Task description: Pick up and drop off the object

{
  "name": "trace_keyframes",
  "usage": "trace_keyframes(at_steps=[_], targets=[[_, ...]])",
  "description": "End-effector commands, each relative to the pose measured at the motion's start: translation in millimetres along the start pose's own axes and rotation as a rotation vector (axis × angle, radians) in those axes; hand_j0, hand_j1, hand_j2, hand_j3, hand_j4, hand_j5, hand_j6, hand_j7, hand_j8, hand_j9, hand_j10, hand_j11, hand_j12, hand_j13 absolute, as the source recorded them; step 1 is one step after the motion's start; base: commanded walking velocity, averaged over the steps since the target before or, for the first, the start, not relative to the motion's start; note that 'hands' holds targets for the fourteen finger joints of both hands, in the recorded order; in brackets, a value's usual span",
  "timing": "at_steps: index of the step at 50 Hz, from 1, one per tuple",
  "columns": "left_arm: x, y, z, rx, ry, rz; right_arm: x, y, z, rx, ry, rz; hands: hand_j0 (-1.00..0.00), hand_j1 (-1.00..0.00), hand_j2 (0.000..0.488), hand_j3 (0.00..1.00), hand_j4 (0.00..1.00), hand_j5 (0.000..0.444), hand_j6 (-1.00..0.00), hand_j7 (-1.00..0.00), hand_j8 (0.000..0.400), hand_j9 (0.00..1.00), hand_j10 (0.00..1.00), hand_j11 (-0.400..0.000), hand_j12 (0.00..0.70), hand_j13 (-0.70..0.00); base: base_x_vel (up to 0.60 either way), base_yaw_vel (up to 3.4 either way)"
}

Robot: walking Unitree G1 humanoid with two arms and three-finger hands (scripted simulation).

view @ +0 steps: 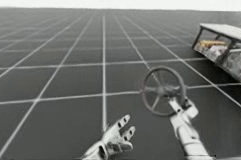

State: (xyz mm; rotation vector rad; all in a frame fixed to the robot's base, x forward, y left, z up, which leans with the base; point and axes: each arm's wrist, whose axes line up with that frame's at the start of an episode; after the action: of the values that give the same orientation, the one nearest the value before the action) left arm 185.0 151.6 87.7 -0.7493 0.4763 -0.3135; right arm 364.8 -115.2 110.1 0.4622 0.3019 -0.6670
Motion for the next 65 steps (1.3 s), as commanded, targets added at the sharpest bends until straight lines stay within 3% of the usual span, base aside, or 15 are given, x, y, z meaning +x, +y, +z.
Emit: trace_keyframes(at_steps=[1, 65], targets=[[0.6, -6.2, 2.5, 0.024, -0.001, -0.006, -0.2, -0.1, 9.0, 0.041, -0.018, 0.017, 0.0, 0.0, 0.0, 1.0, 1.0, 0.0, 0.0, 0.0, 0.0, 1.0, 1.0, -0.4, 0.0, -0.7, 0.4, -0.35], [0.6, -6.2, 2.5, 0.024, -0.001, -0.006, -0.2, -0.1, 9.0, 0.041, -0.018, 0.017, 0.0, 0.0, 0.0, 1.0, 1.0, 0.0, 0.0, 0.0, 0.0, 1.0, 1.0, -0.4, 0.0, -0.7, 0.49, -0.21]])
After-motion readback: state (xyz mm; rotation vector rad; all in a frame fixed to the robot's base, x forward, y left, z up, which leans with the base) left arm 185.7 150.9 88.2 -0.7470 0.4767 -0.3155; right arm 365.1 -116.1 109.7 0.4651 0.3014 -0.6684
